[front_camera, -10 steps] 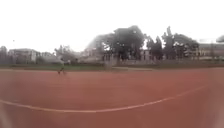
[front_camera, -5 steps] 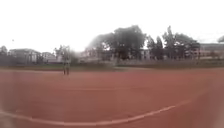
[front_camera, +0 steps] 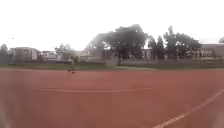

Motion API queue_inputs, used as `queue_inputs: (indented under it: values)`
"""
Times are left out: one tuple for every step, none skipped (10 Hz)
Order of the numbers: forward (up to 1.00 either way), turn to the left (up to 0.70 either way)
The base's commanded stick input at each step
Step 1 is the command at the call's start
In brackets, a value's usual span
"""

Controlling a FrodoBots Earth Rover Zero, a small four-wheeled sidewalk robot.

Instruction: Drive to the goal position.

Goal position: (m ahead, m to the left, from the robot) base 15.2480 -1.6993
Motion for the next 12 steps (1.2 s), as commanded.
queue_inputs:
  values:
    - [0.70, 0.00]
    - [0.70, 0.00]
    - [0.70, 0.00]
    - [0.70, 0.00]
    - [0.70, 0.00]
    - [0.70, 0.00]
    - [0.70, 0.00]
    - [0.70, 0.00]
    - [0.70, 0.00]
    - [0.70, 0.00]
    - [0.70, 0.00]
    - [0.70, 0.00]
